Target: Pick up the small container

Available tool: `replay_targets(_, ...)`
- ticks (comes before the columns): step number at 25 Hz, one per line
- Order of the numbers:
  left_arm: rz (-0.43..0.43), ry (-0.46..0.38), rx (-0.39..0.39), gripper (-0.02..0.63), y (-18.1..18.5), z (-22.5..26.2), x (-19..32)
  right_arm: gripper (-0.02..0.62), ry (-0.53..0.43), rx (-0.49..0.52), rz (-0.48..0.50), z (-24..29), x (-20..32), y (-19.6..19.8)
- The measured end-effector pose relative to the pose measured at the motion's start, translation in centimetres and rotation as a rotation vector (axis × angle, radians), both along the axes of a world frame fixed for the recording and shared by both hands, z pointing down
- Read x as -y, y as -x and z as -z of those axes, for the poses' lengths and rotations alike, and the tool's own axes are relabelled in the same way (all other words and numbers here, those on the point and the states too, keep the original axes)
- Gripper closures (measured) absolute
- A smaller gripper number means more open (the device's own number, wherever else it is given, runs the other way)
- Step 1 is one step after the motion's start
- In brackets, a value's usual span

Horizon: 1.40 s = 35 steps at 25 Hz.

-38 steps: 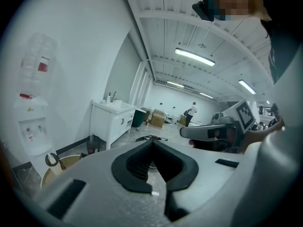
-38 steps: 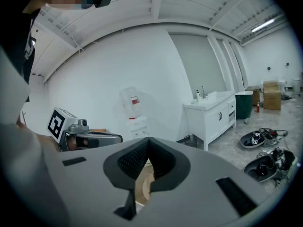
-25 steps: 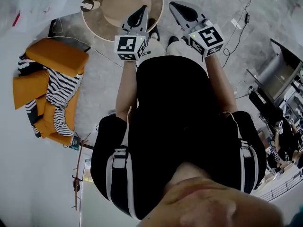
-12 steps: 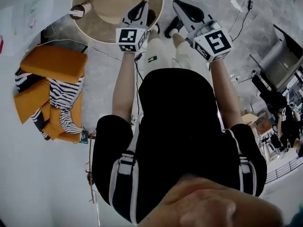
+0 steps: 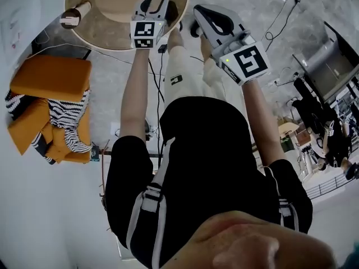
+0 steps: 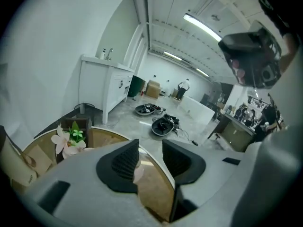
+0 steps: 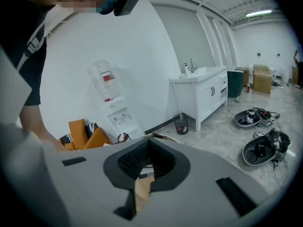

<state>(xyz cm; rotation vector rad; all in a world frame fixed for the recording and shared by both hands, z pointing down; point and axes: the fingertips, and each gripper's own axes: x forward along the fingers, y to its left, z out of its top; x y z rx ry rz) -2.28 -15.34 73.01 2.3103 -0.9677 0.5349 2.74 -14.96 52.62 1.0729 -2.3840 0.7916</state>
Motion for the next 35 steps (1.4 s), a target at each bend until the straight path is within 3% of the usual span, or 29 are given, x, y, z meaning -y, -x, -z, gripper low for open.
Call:
replay_targets(6,-0.064,0.015,0.083,0.390,-0.9,-6.6,0.7,0.594,0.042,0.003,-0.024,-2.8,0.0,-0.5)
replay_targets(13,-0.071,0.048,0.165,0.383,-1.4,-11.8,0.7,0.594,0.087,-0.014,-0.056,-5.4,-0.6,-2.5)
replay_targets(22,-0.035,0.009,0.234,0.385,-2.4,-13.3,1.6,0.594,0.109,-0.011,-0.079,-5.7,-1.7,-3.7)
replay_targets(28,0.039,0.000,0.246,0.449,-1.8,-13.5,2.3,0.594,0.122,-0.017,-0.105,-6.0,-2.2,-4.5)
replay_targets(35,0.026,-0.009,0.294,0.462,-1.8,-13.7,2.3,0.594,0.123,-0.016,-0.101,-6.1,-2.3,-4.1)
